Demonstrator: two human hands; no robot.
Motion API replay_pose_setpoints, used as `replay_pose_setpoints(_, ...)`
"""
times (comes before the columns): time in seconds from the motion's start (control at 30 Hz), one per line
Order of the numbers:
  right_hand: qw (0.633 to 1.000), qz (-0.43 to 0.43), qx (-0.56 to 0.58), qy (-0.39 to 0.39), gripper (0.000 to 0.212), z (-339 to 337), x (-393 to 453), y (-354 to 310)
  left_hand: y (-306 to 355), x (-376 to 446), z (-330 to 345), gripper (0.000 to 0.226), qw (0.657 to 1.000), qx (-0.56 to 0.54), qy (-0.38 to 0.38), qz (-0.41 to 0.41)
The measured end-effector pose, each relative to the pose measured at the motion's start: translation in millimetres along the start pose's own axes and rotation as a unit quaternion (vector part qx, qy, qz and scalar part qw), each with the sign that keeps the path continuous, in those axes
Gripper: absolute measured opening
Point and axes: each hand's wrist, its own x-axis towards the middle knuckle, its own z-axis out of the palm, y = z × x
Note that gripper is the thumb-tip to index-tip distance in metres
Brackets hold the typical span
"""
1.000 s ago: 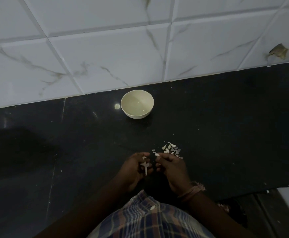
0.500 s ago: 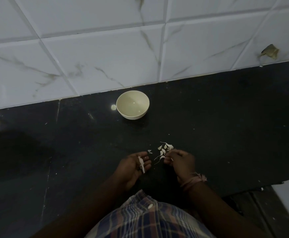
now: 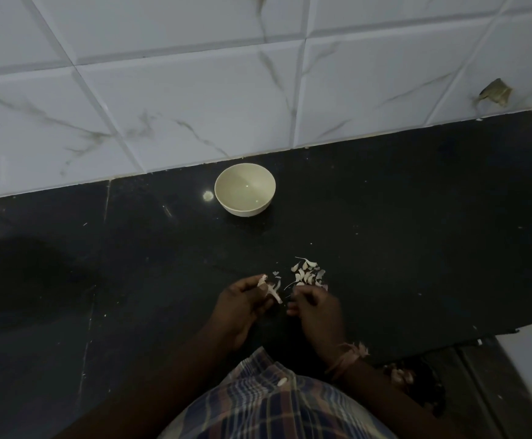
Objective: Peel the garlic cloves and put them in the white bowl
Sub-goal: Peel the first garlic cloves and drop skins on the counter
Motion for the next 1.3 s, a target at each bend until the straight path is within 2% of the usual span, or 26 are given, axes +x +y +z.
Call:
replay_pose_setpoints(0.17,0.996,-0.072,-0.027,-0.045,0.03,9,-4,-17,-2,-4,-3,0.023,1.0,0.01,-0.005,0.025)
replay_pose_setpoints(0.33,0.989,-0.119,-0.063,-0.063,0.012,10,-8,-27,-1,-8,-5,0.026,0.999,0.007,-0.022,0.033)
replay_pose_setpoints(0.57,0.986,-0.11,-0.094,-0.083,0.014,24,-9,-17,-5,-11,-8,0.034,0.999,0.016,-0.021,0.035)
replay_pose_setpoints(0.73,0.987,-0.098,-0.09,-0.091,0.015,27,-6,-14,-3,-17,-13,0.027,0.998,0.001,-0.001,0.06)
replay_pose_setpoints(0.9,0.98,-0.1,-0.048,-0.165,0.027,33,-14,-26,0,-13,-19,0.033,0.998,-0.016,0.0,0.058)
replay_pose_setpoints(1.07,0.965,-0.168,-0.152,-0.131,0.026,27,-5,-29,2,-17,-15,0.028,0.996,-0.071,-0.047,0.002)
replay_pose_setpoints(1.2,0.945,-0.238,-0.193,-0.114,0.017,25,2,-31,4,-15,-11,0.022,0.996,-0.078,-0.029,-0.017)
replay_pose_setpoints(1.3,0.971,-0.178,-0.129,-0.099,0.016,27,5,-35,7,-13,-13,0.026,0.995,-0.092,-0.024,-0.021)
